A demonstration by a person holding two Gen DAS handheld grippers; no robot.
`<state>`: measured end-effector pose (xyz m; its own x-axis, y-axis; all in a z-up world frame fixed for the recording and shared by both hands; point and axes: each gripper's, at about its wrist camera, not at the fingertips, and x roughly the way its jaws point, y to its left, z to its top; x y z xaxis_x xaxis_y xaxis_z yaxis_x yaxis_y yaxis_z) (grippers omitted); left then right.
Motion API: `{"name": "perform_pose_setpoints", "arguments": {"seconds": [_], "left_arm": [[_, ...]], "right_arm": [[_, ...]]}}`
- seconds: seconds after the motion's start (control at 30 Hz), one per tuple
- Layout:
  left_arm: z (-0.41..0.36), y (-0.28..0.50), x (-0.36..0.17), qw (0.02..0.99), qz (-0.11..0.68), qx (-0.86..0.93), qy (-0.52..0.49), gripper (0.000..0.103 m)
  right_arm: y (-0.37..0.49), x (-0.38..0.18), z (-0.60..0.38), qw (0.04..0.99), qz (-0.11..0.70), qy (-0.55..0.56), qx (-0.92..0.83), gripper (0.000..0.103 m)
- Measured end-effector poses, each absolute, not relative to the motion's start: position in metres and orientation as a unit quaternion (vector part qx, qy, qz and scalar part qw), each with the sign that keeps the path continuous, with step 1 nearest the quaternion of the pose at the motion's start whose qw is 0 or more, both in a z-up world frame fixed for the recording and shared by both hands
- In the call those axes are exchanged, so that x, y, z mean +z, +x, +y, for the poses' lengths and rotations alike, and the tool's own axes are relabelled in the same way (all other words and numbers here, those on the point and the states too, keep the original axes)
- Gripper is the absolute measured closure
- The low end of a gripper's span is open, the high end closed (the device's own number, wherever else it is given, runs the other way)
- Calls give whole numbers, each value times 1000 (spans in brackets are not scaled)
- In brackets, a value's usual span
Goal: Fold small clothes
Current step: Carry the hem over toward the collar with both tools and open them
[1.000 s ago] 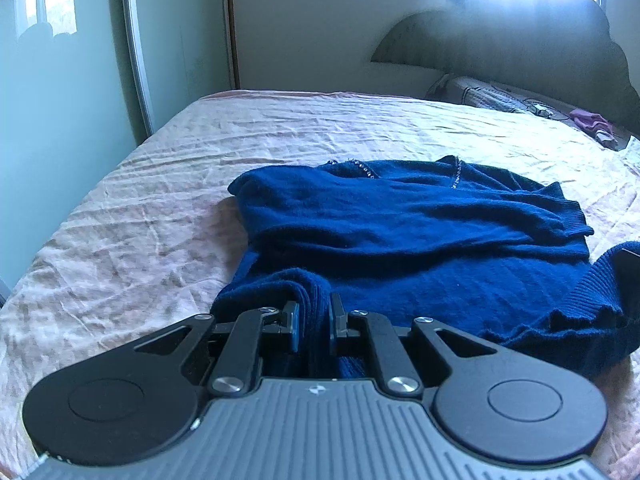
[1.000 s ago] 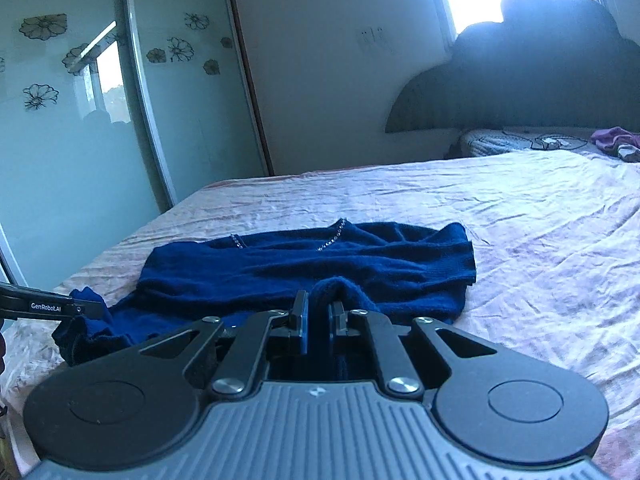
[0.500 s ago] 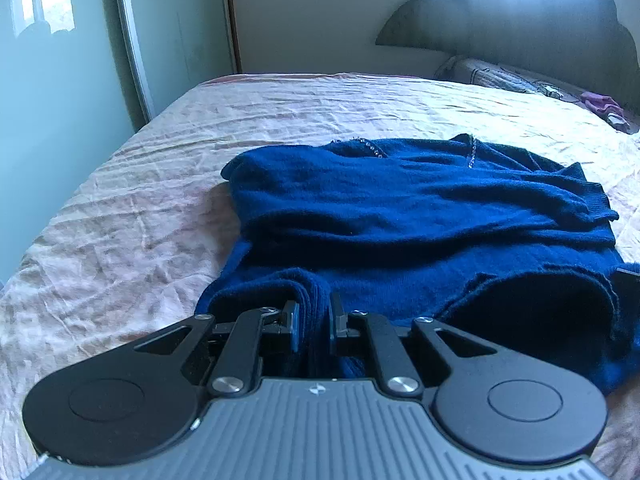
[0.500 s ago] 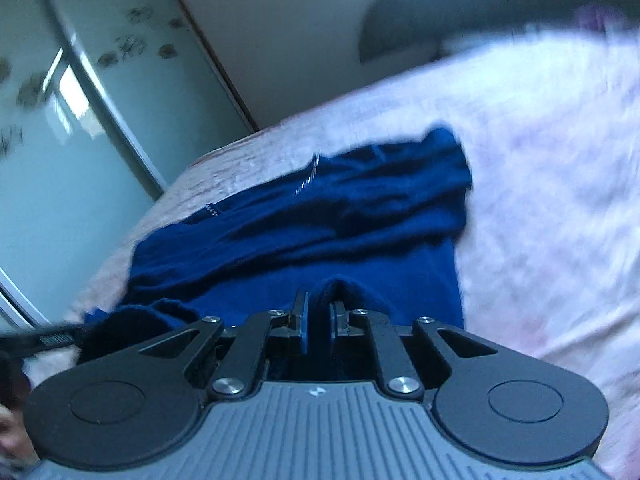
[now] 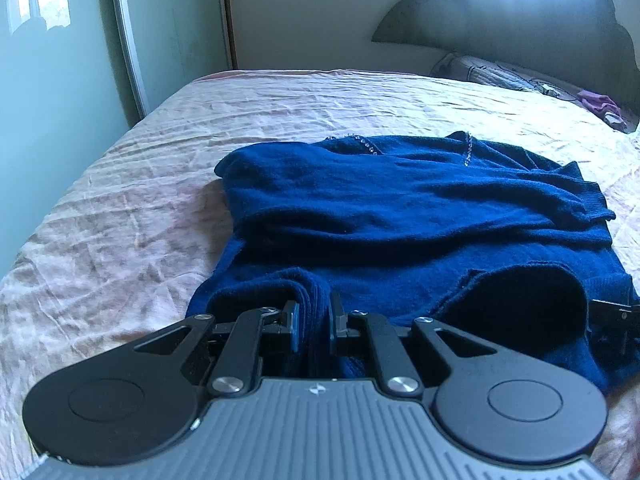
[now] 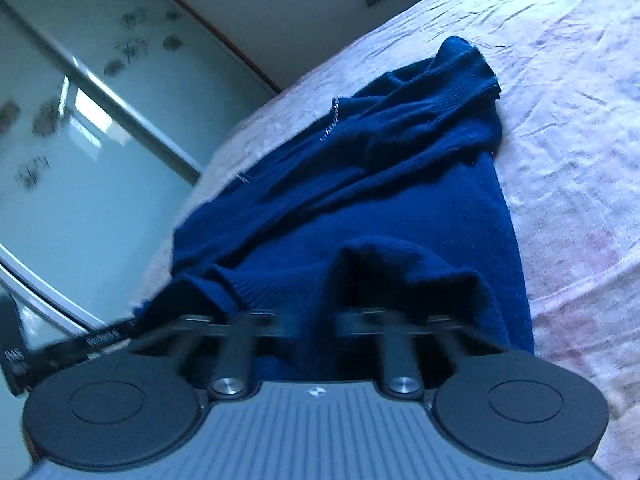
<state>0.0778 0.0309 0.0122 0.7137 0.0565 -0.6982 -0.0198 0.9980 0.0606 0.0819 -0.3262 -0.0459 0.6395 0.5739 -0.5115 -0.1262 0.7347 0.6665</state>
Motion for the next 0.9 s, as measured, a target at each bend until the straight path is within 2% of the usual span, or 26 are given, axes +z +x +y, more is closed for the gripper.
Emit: {"name": "perform_pose_setpoints", "arguments": {"seconds": [0.37,0.9], "left_arm": [[39,73,47,940,340,10,5,89],[40,102,63,946,324,14,3,89]], "right_arm": [[72,3,-345,862,299,336,234,95],[100,24,-349,886,265,319,208,95]]}}
